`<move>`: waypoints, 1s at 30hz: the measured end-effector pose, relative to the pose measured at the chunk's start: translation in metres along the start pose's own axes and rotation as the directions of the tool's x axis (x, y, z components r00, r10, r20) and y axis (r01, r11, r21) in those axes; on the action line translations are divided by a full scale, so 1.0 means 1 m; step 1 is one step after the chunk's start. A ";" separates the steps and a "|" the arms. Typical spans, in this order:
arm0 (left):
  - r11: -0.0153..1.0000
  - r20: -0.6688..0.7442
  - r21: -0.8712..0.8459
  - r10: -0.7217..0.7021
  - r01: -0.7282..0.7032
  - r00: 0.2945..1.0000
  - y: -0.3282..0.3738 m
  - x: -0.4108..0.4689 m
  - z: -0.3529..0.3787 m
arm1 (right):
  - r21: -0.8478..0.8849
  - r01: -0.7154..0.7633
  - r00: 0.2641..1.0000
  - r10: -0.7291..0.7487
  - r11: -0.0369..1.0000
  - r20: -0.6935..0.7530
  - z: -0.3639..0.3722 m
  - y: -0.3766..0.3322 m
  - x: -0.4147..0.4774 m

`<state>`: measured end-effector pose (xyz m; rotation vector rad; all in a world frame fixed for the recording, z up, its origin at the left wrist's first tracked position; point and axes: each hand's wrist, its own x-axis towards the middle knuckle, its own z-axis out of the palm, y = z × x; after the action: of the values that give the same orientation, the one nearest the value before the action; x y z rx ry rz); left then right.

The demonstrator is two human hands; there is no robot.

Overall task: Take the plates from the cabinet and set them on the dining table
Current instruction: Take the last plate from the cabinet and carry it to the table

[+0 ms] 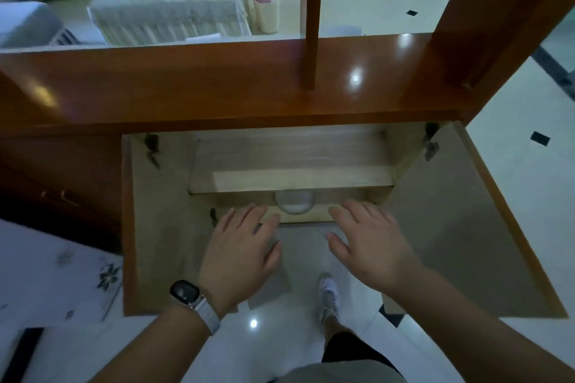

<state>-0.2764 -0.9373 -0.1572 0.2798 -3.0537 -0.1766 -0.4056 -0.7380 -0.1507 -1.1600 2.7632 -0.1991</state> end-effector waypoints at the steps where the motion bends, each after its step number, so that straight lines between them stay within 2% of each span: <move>1: 1.000 0.010 0.001 -0.009 0.009 1.000 0.001 0.016 0.003 | 0.011 0.008 1.000 -0.009 1.000 0.009 0.000 0.009 0.013; 7: 0.999 0.044 0.011 -0.047 0.046 0.998 0.006 0.080 0.024 | 0.032 0.078 0.992 -0.081 0.996 0.094 0.004 0.050 0.076; 16: 0.995 0.073 0.026 -0.098 0.096 0.993 -0.015 0.109 0.070 | 0.086 0.090 0.995 -0.093 0.992 0.035 0.068 0.065 0.114; 23: 0.993 0.073 -0.032 -0.111 0.114 0.991 -0.047 0.114 0.190 | 0.087 0.103 0.994 -0.106 0.991 0.021 0.173 0.083 0.145; 30: 0.990 0.086 -0.057 -0.122 0.127 0.989 -0.086 0.119 0.359 | 0.041 0.103 0.994 -0.104 0.994 0.021 0.327 0.109 0.178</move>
<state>-0.4065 -1.0044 -0.5167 0.4713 -3.1059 -0.2973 -0.5467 -0.8118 -0.5043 -1.2881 2.6688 -0.2486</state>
